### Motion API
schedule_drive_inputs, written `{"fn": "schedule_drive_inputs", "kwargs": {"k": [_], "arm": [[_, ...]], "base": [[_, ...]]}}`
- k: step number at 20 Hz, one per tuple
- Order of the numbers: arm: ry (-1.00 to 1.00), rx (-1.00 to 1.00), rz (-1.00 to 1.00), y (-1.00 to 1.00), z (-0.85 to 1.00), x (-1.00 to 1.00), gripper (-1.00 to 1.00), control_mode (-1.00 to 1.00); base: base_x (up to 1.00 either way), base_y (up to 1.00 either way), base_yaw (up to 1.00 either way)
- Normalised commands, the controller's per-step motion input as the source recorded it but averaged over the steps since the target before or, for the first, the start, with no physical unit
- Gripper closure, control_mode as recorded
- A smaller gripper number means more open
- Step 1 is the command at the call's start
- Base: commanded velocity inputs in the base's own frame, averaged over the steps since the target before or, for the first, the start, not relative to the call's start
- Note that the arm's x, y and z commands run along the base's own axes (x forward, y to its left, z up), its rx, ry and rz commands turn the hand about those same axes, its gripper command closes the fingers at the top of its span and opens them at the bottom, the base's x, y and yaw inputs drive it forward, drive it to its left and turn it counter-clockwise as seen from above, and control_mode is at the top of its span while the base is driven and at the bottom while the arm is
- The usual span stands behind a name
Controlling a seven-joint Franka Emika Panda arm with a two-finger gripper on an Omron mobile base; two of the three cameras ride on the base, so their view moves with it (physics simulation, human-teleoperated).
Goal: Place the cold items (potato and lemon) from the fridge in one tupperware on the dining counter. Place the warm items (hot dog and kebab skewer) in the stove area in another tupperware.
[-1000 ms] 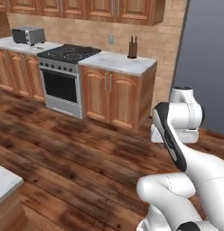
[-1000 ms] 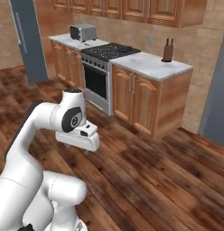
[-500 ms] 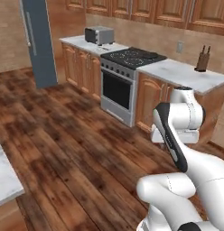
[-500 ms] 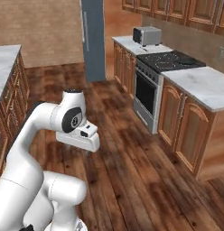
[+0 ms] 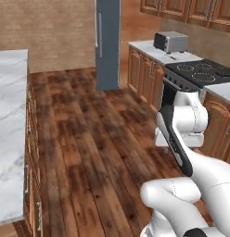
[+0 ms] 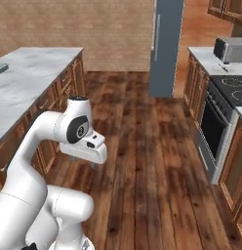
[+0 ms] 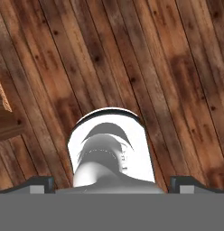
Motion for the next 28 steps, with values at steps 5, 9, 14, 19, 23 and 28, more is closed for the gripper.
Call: {"fn": "schedule_drive_inputs", "kwargs": {"k": [5, 9, 14, 19, 23, 28], "arm": [[0.0, 0.0, 0.0, 0.0, 0.0, 0.0, -1.0, 1.0], [0.0, 0.0, 0.0, 0.0, 0.0, 0.0, -1.0, 1.0], [0.0, 0.0, 0.0, 0.0, 0.0, 0.0, -1.0, 1.0], [0.0, 0.0, 0.0, 0.0, 0.0, 0.0, -1.0, 1.0], [0.0, 0.0, 0.0, 0.0, 0.0, 0.0, -1.0, 1.0], [0.0, 0.0, 0.0, 0.0, 0.0, 0.0, -1.0, 1.0]], "base": [[1.0, -0.53, 0.41], [1.0, -0.4, 0.15], [1.0, -0.16, -0.12], [1.0, 0.34, -0.17], [1.0, 0.09, -0.41], [1.0, 0.13, -0.47]]}}
